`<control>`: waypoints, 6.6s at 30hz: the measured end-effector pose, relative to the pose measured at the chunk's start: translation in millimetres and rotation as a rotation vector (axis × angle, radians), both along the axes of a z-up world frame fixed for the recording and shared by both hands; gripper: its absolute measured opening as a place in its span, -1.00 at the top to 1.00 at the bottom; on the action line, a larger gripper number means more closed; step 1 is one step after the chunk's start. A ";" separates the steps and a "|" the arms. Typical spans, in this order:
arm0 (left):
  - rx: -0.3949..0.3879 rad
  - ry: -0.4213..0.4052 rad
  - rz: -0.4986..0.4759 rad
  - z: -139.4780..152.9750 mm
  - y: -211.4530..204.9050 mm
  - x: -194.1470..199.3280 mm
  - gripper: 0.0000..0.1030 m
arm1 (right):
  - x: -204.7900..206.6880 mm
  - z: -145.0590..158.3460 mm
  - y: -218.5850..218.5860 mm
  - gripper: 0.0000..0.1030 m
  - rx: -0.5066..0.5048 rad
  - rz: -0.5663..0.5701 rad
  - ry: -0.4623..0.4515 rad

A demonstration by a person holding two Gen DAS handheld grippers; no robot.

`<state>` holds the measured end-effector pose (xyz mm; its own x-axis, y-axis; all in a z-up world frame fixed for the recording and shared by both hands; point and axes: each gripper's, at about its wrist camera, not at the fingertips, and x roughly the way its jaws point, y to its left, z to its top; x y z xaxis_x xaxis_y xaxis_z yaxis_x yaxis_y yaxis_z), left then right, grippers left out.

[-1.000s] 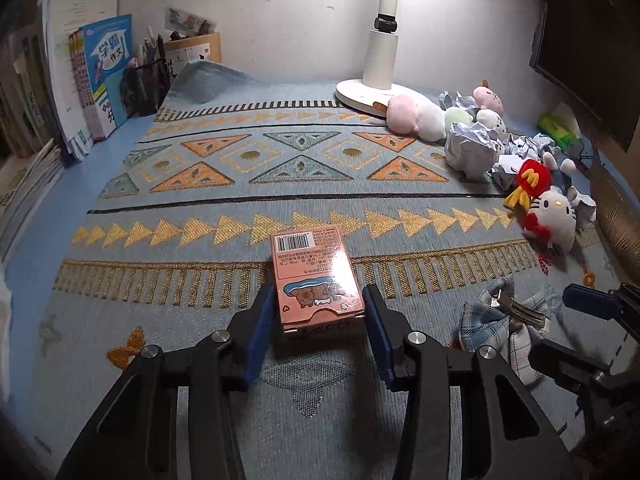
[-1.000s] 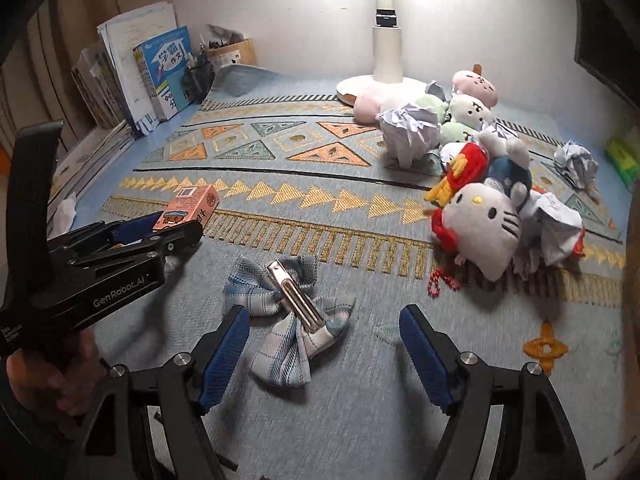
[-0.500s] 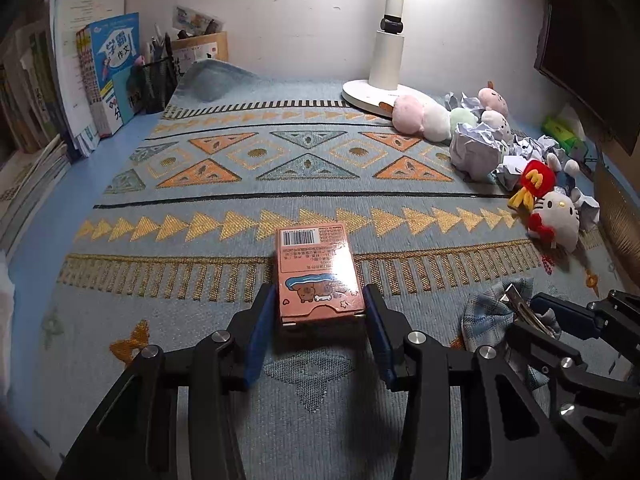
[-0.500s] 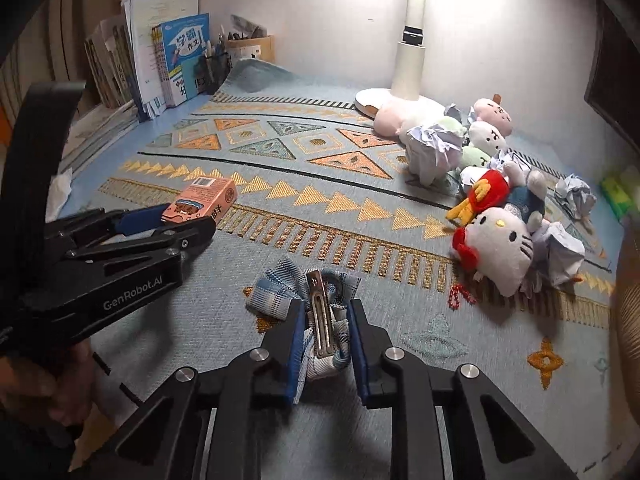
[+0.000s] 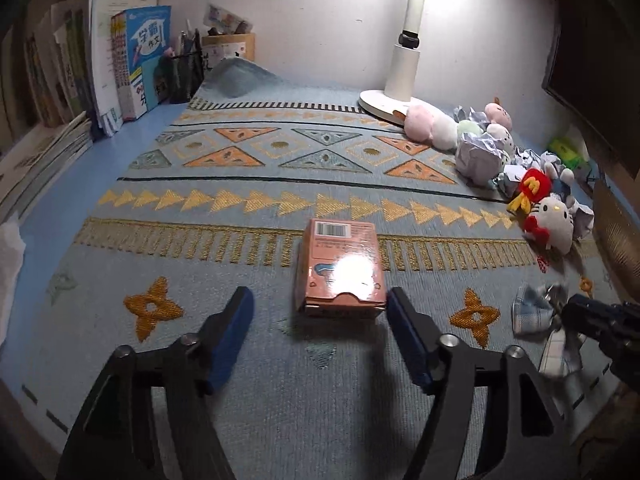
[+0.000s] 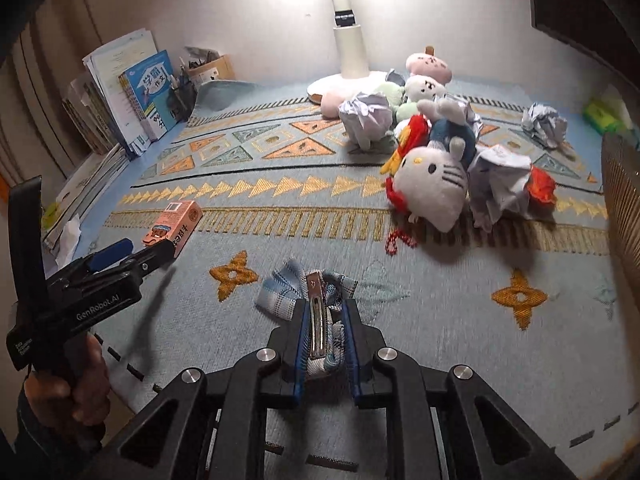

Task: Organize objects
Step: 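Set the pink box down on the rug while the right tool sets down the plaid bow, then grasp the pink box with the left tool while the right tool grasps the plaid bow, then carry both items over the glass bowl and open both tools to drop them, then move both open tools back over the rug toward the plush pile, then grasp the Hello Kitty plush with the left tool while the right tool grasps a paper ball, then carry both held items to the glass bowl and open both tools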

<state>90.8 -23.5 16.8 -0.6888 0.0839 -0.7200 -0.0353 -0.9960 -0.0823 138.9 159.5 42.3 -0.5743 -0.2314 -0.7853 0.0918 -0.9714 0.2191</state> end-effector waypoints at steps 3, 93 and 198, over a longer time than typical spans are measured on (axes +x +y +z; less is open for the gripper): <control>0.005 -0.002 0.002 0.6 -1.0 -1.5 -0.70 | -0.9 -1.2 6.4 0.15 -0.039 0.006 -0.013; -0.019 0.099 -0.123 24.8 74.5 -37.3 -0.84 | -16.8 19.7 67.4 -0.60 0.154 -0.223 0.227; 0.204 0.168 -0.559 90.8 205.5 31.6 0.03 | 70.2 133.1 189.0 -0.06 0.142 -0.426 0.393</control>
